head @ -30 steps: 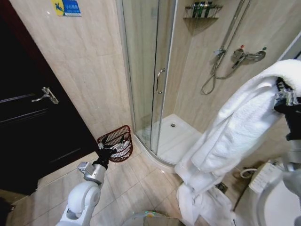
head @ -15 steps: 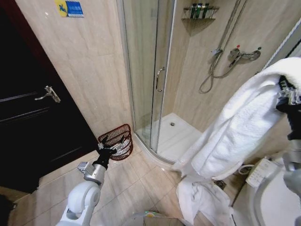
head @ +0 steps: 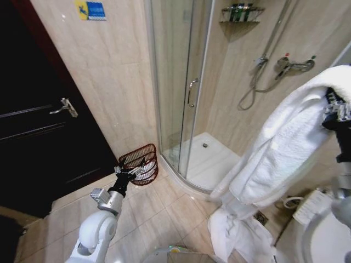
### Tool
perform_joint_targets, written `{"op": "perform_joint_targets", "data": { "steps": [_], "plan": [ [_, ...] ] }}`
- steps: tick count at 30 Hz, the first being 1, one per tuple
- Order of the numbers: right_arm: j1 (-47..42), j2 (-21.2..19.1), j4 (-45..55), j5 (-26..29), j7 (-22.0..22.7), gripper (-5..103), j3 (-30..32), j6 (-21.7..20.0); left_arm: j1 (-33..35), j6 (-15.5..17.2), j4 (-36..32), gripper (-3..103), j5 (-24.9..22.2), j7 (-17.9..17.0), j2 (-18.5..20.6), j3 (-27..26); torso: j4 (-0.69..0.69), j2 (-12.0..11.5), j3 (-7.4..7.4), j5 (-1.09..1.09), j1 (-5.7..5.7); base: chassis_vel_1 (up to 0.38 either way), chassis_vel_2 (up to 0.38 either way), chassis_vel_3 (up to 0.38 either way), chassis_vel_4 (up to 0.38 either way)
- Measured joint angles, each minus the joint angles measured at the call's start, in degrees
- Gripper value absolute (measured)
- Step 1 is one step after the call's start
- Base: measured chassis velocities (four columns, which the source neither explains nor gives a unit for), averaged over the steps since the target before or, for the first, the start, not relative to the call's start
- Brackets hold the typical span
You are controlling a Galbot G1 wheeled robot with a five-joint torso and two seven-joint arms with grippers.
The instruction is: Discard the used towel into the hamper.
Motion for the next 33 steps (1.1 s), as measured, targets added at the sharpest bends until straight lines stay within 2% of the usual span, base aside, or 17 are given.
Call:
{"op": "perform_joint_targets", "data": {
  "steps": [9,22,33],
  "plan": [
    [0.12,-0.91,0.0,2.49,0.03,14,1.8,-0.3,-0.01,0.0,0.0,100,0.0,0.0,0.0,0.0,0.0,0.0,0.0,0.0,0.0,0.085,0.083,0.099,0.098],
    [0.25,-1.08,0.0,3.42,-1.24,14,0.9,-0.45,0.0,0.0,0.0,100,0.0,0.0,0.0,-0.01,0.0,0.0,0.0,-0.02,0.0,0.129,0.129,0.124,0.124],
    [3.13,-1.48,0.0,5.94,-1.74,14,-5.21,-0.68,0.0,0.0,0.0,100,0.0,0.0,0.0,-0.01,0.02,0.01,0.0,-0.03,0.01,0.1,0.096,0.1,0.101]
  ]
}}
